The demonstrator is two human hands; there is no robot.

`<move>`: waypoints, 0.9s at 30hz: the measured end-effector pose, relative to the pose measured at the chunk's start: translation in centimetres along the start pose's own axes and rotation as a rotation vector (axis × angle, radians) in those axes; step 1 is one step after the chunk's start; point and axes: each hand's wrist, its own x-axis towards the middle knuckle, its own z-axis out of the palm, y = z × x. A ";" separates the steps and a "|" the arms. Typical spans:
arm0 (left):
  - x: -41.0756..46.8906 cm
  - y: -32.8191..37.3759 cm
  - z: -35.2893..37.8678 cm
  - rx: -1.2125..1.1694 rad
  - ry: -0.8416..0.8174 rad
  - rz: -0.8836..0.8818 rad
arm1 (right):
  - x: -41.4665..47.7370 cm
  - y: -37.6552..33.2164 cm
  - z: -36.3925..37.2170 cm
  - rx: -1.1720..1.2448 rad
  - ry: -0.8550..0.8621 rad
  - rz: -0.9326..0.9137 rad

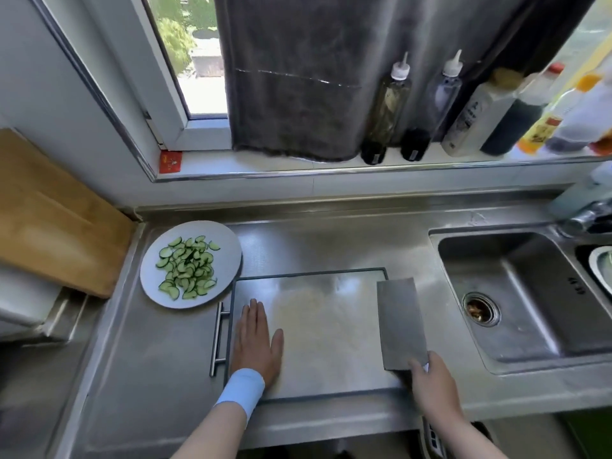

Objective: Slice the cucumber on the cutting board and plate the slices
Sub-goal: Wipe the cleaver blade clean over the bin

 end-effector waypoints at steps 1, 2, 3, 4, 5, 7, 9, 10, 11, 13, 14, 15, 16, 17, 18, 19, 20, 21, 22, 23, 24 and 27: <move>0.0 0.1 0.1 -0.003 -0.004 -0.011 | -0.1 0.1 0.3 0.005 -0.017 0.000; 0.0 0.2 0.0 -0.019 -0.009 -0.024 | -0.3 0.1 0.7 0.011 -0.039 -0.009; 0.1 0.3 0.0 -0.040 -0.012 -0.033 | -0.4 -0.2 1.2 0.018 -0.064 -0.019; 0.2 0.3 -0.1 -0.061 -0.012 -0.035 | -0.6 -0.5 1.9 0.025 -0.089 -0.032; 0.4 0.2 -0.2 -0.075 -0.012 -0.035 | -0.8 -0.9 2.6 0.030 -0.111 -0.043; 0.6 0.1 -0.4 -0.080 -0.013 -0.032 | -1.4 -2.0 4.4 0.036 -0.148 -0.065; 1.0 -0.3 -0.6 -0.090 -0.021 -0.023 | -2.0 -3.2 6.5 0.045 -0.191 -0.067; 1.1 -0.5 -0.8 -0.100 -0.023 -0.014 | -2.2 -3.7 7.6 0.050 -0.211 -0.070; 1.3 -0.8 -0.9 -0.112 -0.024 -0.002 | -2.5 -4.3 8.8 0.053 -0.230 -0.074; 1.3 -1.3 -1.2 -0.170 -0.019 0.019 | -3.0 -5.5 10.9 0.044 -0.261 -0.074; 1.2 -1.6 -1.2 -0.207 -0.012 0.032 | -3.3 -6.1 12.0 0.036 -0.271 -0.075; 1.1 -1.8 -1.2 -0.235 -0.004 0.047 | -3.6 -6.7 13.0 0.028 -0.278 -0.078; 1.1 -2.1 -1.1 -0.249 0.004 0.063 | -4.0 -7.4 13.9 0.019 -0.284 -0.082; 1.1 -2.5 -1.0 -0.246 0.016 0.073 | -4.4 -8.1 14.8 0.009 -0.289 -0.092; 1.1 -2.9 -0.9 -0.228 0.030 0.079 | -4.8 -8.7 15.7 -0.001 -0.295 -0.104; 1.2 -3.4 -0.9 -0.200 0.046 0.079 | -5.2 -9.4 16.5 -0.010 -0.301 -0.112; 1.3 -3.9 -0.9 -0.172 0.061 0.077 | -5.6 -10.0 17.2 -0.016 -0.303 -0.111; 1.4 -4.3 -1.0 -0.145 0.069 0.074 | -5.9 -10.3 18.0 -0.015 -0.302 -0.106; 1.6 -4.7 -1.1 -0.126 0.070 0.073 | -6.2 -10.6 18.7 -0.008 -0.303 -0.097; 1.8 -5.0 -1.3 -0.116 0.064 0.077 | -6.5 -10.6 19.4 0.007 -0.304 -0.089; 2.0 -5.3 -1.4 -0.111 0.053 0.086 | -6.9 -10.7 19.9 0.019 -0.313 -0.075; 2.0 -5.9 -1.9 -0.214 0.042 0.126 | -8.0 -10.4 21.6 0.034 -0.351 -0.056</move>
